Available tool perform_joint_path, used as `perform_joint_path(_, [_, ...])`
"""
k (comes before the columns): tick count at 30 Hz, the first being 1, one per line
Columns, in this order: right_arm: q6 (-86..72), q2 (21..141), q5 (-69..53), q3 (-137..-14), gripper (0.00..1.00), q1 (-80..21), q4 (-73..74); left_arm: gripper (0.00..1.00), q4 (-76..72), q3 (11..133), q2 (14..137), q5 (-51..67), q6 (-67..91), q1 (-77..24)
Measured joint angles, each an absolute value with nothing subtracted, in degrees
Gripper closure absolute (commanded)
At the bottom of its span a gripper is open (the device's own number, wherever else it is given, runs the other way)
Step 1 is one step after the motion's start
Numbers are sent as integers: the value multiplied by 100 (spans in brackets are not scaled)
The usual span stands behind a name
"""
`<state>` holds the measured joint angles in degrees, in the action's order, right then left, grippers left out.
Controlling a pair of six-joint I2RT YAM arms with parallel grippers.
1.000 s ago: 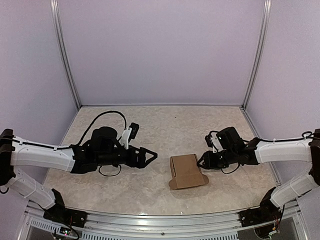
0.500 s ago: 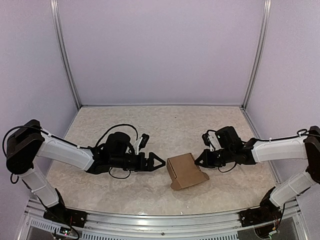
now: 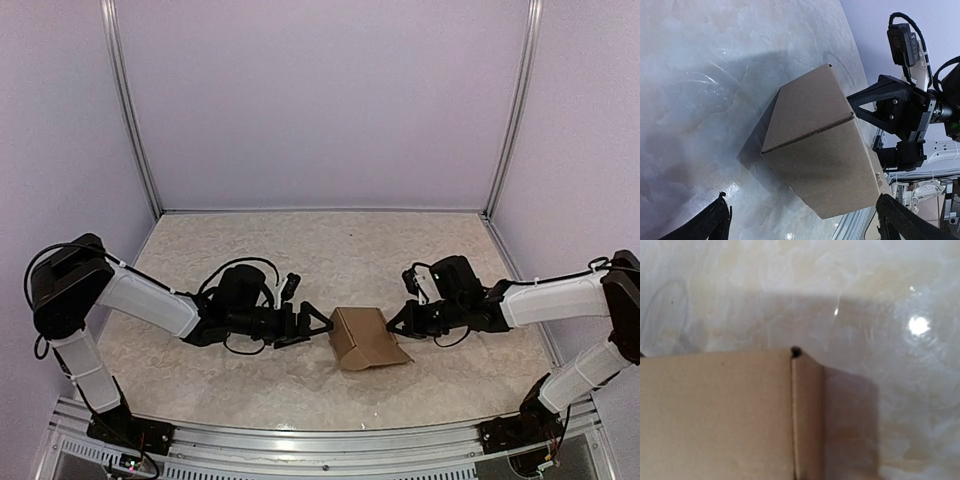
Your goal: Fold the paper box
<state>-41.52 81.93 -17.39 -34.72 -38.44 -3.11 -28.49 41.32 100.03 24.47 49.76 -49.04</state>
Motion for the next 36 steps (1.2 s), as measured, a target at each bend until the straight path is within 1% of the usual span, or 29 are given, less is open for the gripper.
perform_joint_path(13, [-4340,8193,-1671,-3411,100,-3911,-596,1,-4233,4152,10490,3015,6248,-4856])
perform_joint_path(20, [-4412,8202,-1608,-3411,100,-4025,-725,1,-4283,4187,10792,3111,6639,-4829])
perform_joint_path(36, [-4471,8460,-1308,-3511,100,-4386,-882,1,-4539,4331,10886,3267,7024,-4821])
